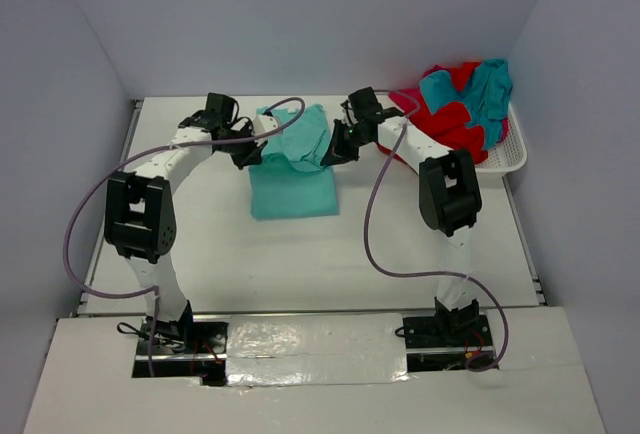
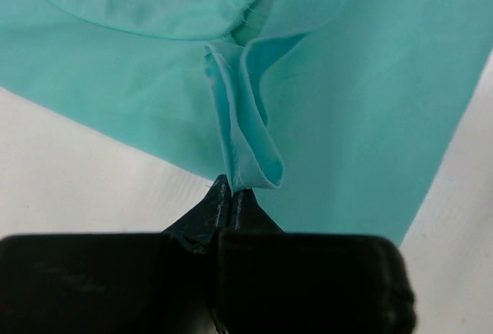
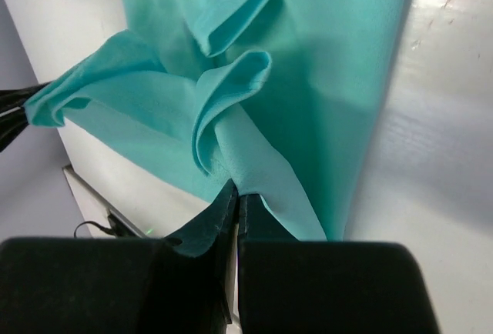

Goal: Fold and stack the t-shirts
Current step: Fold the folded rectangular tshirt in 1/3 of the way, then grab one side of the 2/3 rectangular tshirt with both arms

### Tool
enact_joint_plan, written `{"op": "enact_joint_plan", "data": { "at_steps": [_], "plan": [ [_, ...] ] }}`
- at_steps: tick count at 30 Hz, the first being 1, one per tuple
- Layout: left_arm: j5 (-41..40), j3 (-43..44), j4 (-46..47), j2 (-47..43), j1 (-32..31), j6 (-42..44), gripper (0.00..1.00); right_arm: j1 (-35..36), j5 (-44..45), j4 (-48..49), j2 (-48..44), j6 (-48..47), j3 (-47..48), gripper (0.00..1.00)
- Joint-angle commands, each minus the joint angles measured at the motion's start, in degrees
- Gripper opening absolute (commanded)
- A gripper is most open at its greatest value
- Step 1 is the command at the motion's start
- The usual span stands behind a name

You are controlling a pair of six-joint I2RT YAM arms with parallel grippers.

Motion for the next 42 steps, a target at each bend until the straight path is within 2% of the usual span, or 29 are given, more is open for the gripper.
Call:
{"op": "enact_joint_plan", "data": {
  "at_steps": [1, 4, 6, 7, 8, 9, 11, 12, 13, 14, 15, 19, 20, 23, 24, 26, 27, 30, 32, 34, 39, 42],
  "plan": [
    [-1.3, 2.83, 4.7, 2.37, -0.02, -4.09, 0.0, -0.71, -1.54, -2.58, 3.68, -0.69, 4.0, 0.0],
    [-2.54, 2.92, 6.02, 3.95, 0.07, -4.88, 0.0, -1.41, -1.89, -2.23, 6.32, -0.25, 6.11, 0.0],
    [-2.71, 3.36, 6.46, 5.18, 0.07, -5.49, 0.07, -2.2, -1.19, -2.06, 7.81, 0.02, 7.69, 0.0],
    [-2.89, 3.79, 6.55, 5.53, 0.07, -5.76, 0.16, -2.9, -1.02, -1.36, 8.25, 0.45, 8.05, 0.09],
    [-3.15, 3.89, 6.81, 6.41, 0.07, -6.46, 0.19, -3.17, -0.75, -1.01, 9.13, 0.54, 8.84, 0.16],
    [-4.81, 3.97, 7.33, 6.76, 0.16, -7.07, 0.31, -3.61, -0.23, -0.83, 9.66, 0.72, 9.37, 0.34],
    [-7.27, 4.58, 8.12, 8.08, 0.33, -9.35, 0.5, -4.66, 0.21, -0.65, 11.23, 0.81, 11.55, 0.47],
    [-8.24, 4.94, 8.13, 8.61, 0.59, -10.15, 0.66, -5.19, 0.22, -0.65, 11.77, 0.64, 12.44, 0.53],
    [-9.73, 5.9, 8.3, 8.96, 0.86, -11.11, 0.7, -5.63, -0.13, -0.74, 12.12, 0.46, 13.23, 0.54],
    [-9.92, 6.69, 8.04, 9.75, 1.73, -12.43, 0.88, -6.24, 0.13, -1.17, 12.3, -0.59, 15.07, 0.55],
    [-10.1, 8.44, 7.61, 10.1, 2.17, -13.4, 0.89, -6.42, 1.09, -2.13, 12.04, -1.38, 15.95, 0.56],
    [-10.1, 13.54, 6.55, 10.11, 4.11, -17.18, 0.89, -6.25, 6.09, -2.15, 5.55, -7.09, 14.74, 0.56],
    [-10.45, 14.08, 6.81, 9.67, 4.72, -18.41, 0.89, -5.9, 8.98, -1.36, 1.01, -8.06, 10.99, 0.56],
    [-11.41, 14.87, 8.92, 8.0, 6.3, -20.35, 0.85, -3.71, 11.99, 4.26, -7.7, -10.17, 0.46, 0.47],
    [-12.11, 15.48, 8.31, 7.74, 6.48, -20.09, 0.76, -1.79, 11.47, 6.45, -9.04, -10.79, -1.86, 0.38],
    [-12.21, 15.66, 6.21, 6.68, 6.4, -15.36, 0.58, 0.24, 9.28, 7.0, -9.76, -11.14, -4.94, 0.29],
    [-9.6, 15.32, 4.8, 5.98, 6.22, -13.25, 0.4, 1.21, 5.62, 6.91, -9.15, -10.88, -5.22, 0.17],
    [-1.96, 12.77, -4.24, 3.87, 4.29, -2.27, 0.29, 4.03, 0.84, 6.38, -4.85, -9.3, -4.43, 0.02],
    [-0.52, 9.79, -9.96, 3.08, 2.54, 3.8, 0.24, 4.82, -0.83, 6.03, -0.37, -7.28, -2.33, 0.0],
    [0.88, 7.41, -12.08, 2.55, 1.74, 6.27, 0.22, 4.82, -3.56, 5.77, 3.84, -6.23, 0.65, 0.0],
    [4.57, 4.33, -17.09, 1.93, 0.25, 9.52, 0.29, 4.65, -3.56, 3.23, 9.22, -5.87, 7.34, 0.0],
    [3.44, 1.53, -16.49, 2.02, -2.39, 9.89, 0.31, 3.95, -2.77, 3.12, 12.12, -5.44, 11.47, 0.0]
  ]
}}
